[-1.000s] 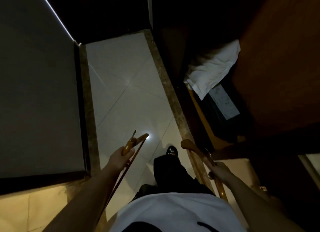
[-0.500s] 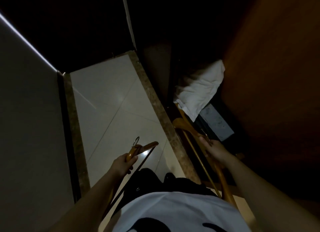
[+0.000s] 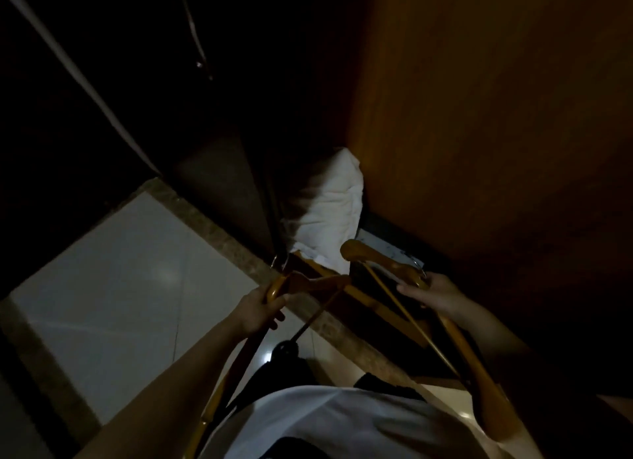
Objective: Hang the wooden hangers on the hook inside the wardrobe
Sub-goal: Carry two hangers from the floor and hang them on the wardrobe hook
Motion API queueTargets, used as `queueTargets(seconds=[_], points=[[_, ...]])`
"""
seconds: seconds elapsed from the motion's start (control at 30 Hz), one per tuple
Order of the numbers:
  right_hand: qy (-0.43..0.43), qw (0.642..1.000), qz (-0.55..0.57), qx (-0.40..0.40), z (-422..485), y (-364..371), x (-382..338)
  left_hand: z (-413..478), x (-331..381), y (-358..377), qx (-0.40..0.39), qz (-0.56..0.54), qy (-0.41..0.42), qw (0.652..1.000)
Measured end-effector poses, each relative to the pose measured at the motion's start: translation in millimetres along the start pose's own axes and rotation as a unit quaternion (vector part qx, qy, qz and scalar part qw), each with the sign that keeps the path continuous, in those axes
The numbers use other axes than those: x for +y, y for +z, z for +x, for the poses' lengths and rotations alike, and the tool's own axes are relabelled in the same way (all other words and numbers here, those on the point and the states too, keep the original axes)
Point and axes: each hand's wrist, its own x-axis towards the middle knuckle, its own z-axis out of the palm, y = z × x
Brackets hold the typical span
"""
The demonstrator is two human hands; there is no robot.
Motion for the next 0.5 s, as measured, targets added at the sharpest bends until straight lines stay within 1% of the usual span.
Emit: queueTargets(seconds=[0.17, 0.23, 0.3, 0.37, 0.43, 0.5], points=[[0.000, 0.993, -0.006, 0.121, -6, 2, -44, 38, 58, -59, -0.076, 0.019, 0.071, 0.994], [-0.010, 0.984, 0.011, 0.178, -12, 0, -59, 51, 78, -77, -0.119, 0.029, 0.099, 0.988], [-0.019, 0.977, 0.049, 0.209, -18, -8, -70, 61, 100, -91, -0.152, 0.030, 0.122, 0.980], [-0.048, 0.966, 0.089, 0.238, -25, -20, -80, 70, 127, -99, -0.164, 0.026, 0.144, 0.976], [-0.097, 0.948, 0.106, 0.285, -36, -26, -87, 69, 151, -103, -0.174, 0.029, 0.182, 0.967], [-0.150, 0.937, 0.076, 0.307, -49, -28, -98, 67, 165, -105, -0.172, 0.044, 0.218, 0.959]])
